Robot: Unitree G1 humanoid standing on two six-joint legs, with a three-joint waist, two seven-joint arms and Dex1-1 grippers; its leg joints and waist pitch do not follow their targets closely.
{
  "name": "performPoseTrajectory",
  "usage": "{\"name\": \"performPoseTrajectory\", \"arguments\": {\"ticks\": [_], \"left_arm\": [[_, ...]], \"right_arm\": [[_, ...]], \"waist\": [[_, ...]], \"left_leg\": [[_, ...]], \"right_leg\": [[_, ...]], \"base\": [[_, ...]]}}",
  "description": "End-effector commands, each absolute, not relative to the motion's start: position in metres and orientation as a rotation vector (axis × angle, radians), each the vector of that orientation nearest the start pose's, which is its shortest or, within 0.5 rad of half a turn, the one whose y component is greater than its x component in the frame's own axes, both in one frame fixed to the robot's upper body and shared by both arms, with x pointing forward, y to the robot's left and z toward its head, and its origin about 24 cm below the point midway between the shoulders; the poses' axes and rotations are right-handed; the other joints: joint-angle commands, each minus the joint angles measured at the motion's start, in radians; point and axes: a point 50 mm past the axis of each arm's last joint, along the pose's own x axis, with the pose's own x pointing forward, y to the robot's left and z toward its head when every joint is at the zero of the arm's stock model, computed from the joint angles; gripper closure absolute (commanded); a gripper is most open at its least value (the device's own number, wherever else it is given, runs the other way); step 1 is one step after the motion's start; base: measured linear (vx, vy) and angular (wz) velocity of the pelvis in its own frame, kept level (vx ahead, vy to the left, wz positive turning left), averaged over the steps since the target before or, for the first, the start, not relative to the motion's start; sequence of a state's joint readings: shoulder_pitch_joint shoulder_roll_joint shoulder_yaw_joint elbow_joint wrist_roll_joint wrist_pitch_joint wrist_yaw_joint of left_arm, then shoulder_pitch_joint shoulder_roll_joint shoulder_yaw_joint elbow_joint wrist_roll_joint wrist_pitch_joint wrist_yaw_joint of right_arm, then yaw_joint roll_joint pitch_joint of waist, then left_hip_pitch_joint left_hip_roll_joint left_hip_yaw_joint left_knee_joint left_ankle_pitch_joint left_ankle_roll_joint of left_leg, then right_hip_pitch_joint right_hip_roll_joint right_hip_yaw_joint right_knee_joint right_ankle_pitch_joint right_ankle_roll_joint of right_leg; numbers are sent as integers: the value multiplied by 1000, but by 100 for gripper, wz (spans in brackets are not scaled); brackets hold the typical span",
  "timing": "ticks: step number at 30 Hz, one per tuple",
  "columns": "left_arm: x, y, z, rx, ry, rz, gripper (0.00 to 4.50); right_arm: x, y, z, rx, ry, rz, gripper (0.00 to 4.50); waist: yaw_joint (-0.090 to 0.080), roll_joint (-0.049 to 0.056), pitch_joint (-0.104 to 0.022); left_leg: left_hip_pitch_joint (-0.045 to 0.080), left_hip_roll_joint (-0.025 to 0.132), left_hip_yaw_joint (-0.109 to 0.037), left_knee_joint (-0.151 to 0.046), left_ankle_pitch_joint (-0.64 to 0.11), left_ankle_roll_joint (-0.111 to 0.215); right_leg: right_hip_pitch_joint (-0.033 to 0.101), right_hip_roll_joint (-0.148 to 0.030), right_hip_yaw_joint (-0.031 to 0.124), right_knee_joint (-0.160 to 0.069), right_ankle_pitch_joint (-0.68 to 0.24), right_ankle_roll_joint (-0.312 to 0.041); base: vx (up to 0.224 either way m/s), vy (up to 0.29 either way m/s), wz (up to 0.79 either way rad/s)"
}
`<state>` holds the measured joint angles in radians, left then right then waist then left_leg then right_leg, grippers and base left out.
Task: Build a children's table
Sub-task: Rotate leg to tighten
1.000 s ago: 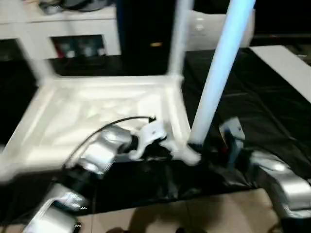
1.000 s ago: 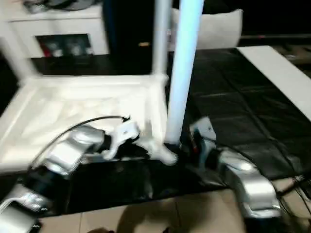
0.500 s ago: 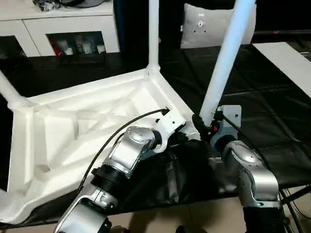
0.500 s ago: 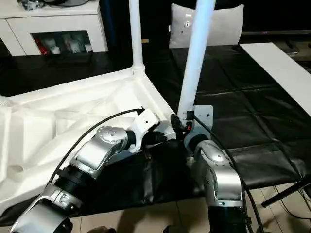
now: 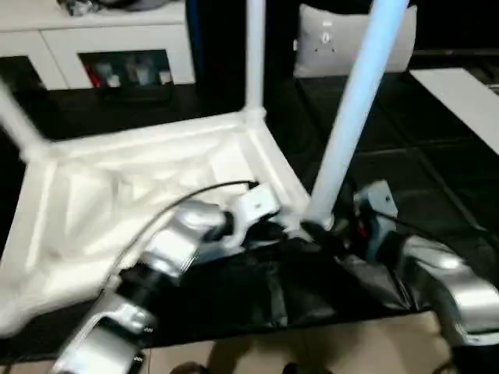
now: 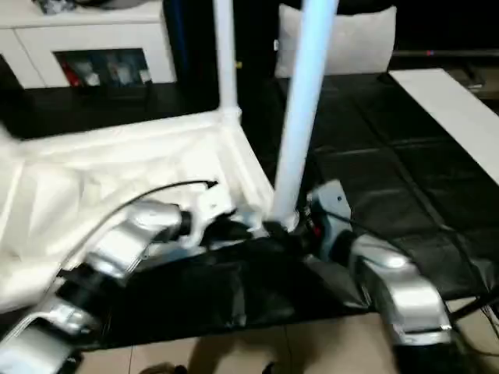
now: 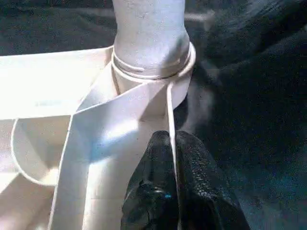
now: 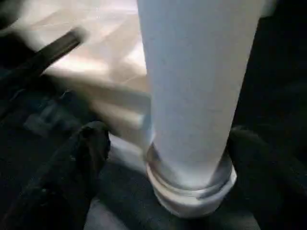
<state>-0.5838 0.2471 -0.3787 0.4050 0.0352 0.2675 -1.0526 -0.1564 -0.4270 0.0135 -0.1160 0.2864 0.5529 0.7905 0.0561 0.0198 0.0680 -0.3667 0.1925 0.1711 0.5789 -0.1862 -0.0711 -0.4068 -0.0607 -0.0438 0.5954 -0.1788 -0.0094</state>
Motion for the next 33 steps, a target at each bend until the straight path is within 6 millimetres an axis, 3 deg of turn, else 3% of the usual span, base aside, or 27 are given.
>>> {"name": "performPoseTrajectory", "arguments": {"ticks": [1,5,6,11,23,29,33], "left_arm": [[298,71,65,484,359,-1515,450],[294,77,65,519,370,-1601,450],[289,82,65,560,388,-1683,450],[279,89,63,605,416,-1812,450],[275,88,64,639,408,-1880,450],[274,89,63,640,408,-1893,450],[274,90,63,635,408,-1888,450]], "right_arm": [[256,-179,77,-81,339,993,6],[252,-185,79,-112,349,1099,6],[247,-188,81,-108,368,1219,33],[240,-190,80,-120,419,1359,74],[242,-183,77,-117,411,1437,169],[241,-180,76,-112,417,1471,220],[240,-176,77,-92,399,1484,245]], "waist": [[7,-15,-62],[22,-14,-64],[28,-16,-67],[38,-16,-65],[42,-22,-64],[42,-20,-66],[41,-21,-63]], "left_leg": [[4,32,-6,-59,-165,70],[8,37,-3,-56,-152,81],[9,37,-3,-54,-151,87],[8,40,-2,-54,-145,92],[8,36,-2,-53,-168,69],[7,37,-3,-52,-147,79],[7,36,-2,-53,-162,74]], "right_leg": [[57,-72,40,-75,-233,-192],[54,-74,42,-66,-173,-222],[55,-75,41,-64,-166,-231],[55,-76,40,-60,-178,-236],[52,-77,40,-67,-275,-208],[53,-74,39,-62,-227,-217],[53,-75,39,-65,-257,-212]], "base": [[0,0,0],[0,0,0],[0,0,0],[0,0,0],[0,0,0],[0,0,0],[0,0,0]]}}
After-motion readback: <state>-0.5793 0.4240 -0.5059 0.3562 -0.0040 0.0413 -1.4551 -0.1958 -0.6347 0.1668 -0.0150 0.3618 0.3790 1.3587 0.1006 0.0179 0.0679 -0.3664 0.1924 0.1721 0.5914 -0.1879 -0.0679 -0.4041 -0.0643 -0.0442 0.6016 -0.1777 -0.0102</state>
